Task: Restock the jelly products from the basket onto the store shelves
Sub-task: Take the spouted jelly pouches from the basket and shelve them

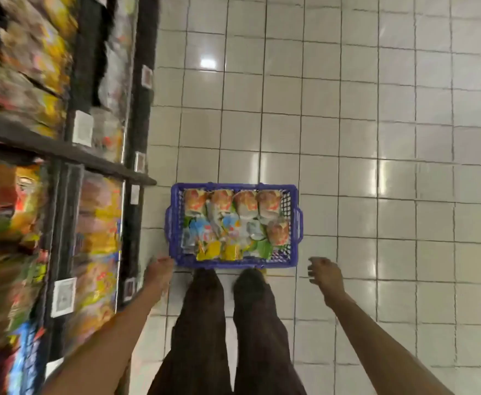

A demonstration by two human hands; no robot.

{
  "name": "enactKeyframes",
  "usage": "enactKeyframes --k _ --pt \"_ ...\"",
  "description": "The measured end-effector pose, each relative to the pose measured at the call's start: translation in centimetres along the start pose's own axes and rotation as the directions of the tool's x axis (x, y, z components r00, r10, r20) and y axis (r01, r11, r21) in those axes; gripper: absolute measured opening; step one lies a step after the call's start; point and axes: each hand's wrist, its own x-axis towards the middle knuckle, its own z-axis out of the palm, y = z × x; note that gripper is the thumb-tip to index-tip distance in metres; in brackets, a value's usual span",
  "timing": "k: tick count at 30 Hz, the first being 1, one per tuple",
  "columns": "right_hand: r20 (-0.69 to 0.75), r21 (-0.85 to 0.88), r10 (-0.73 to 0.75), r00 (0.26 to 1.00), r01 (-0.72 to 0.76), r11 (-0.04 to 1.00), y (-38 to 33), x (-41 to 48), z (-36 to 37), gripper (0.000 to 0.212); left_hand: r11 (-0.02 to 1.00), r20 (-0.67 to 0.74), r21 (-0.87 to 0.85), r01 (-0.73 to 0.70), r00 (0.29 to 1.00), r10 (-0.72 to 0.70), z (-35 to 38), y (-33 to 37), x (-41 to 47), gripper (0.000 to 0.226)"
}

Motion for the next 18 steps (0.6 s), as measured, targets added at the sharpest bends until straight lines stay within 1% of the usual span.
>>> enactKeyframes --k 2,3,4,5,6,8,10,11,13,16,18 --pt "-0.014 -0.135 -0.077 0.997 0.074 0.988 -0.4 5.4 2.6 0.023 0.999 -0.015 0.027 -0.030 0.999 0.031 2.9 -0.1 4.7 0.027" --pt "-0.038 -0.170 -0.111 0.993 0.103 0.980 -0.6 8.5 4.0 0.023 0.999 -0.028 0.024 -0.047 0.998 0.047 4.3 0.0 7.6 0.027" --pt "-0.071 -0.179 -0.093 0.993 0.079 0.981 -1.0 11.2 5.4 0.022 0.999 -0.047 0.015 -0.045 0.998 0.046 5.6 0.2 10.3 0.029" --pt "-0.112 -0.191 -0.118 0.987 0.096 0.977 -0.6 14.0 6.7 0.023 0.999 -0.082 0.026 -0.038 0.996 0.040 7.0 -0.1 13.0 0.032" --pt "-0.161 -0.180 -0.122 0.979 0.093 0.979 -0.1 16.4 7.8 0.028 0.999 -0.123 0.037 -0.027 0.992 0.031 8.2 -0.4 15.5 0.039" --pt "-0.249 -0.127 -0.097 0.964 0.067 0.990 0.8 20.6 9.5 0.044 1.000 -0.210 -0.003 0.012 0.978 -0.012 9.9 -1.0 20.0 0.060" --pt "-0.265 -0.081 -0.048 0.963 0.027 0.996 0.9 24.2 10.8 0.058 0.997 -0.295 -0.072 0.020 0.955 -0.040 11.1 -1.5 23.4 0.074" --pt "-0.260 -0.036 -0.035 0.965 0.026 0.999 1.0 25.7 11.3 0.058 0.994 -0.324 -0.107 0.003 0.945 -0.038 11.4 -1.8 24.9 0.074" --pt "-0.262 0.026 -0.033 0.964 0.041 0.999 1.2 27.6 11.9 0.055 0.988 -0.354 -0.147 -0.041 0.935 -0.014 11.8 -2.2 26.8 0.065" --pt "-0.311 0.001 -0.068 0.948 0.072 0.997 2.0 29.1 12.0 0.046 0.994 -0.368 -0.098 -0.057 0.930 0.017 11.8 -2.3 28.1 0.052" --pt "-0.305 0.021 -0.065 0.950 0.074 0.997 2.2 29.0 12.0 0.040 0.995 -0.369 -0.086 -0.049 0.929 0.014 11.7 -1.9 28.1 0.045"
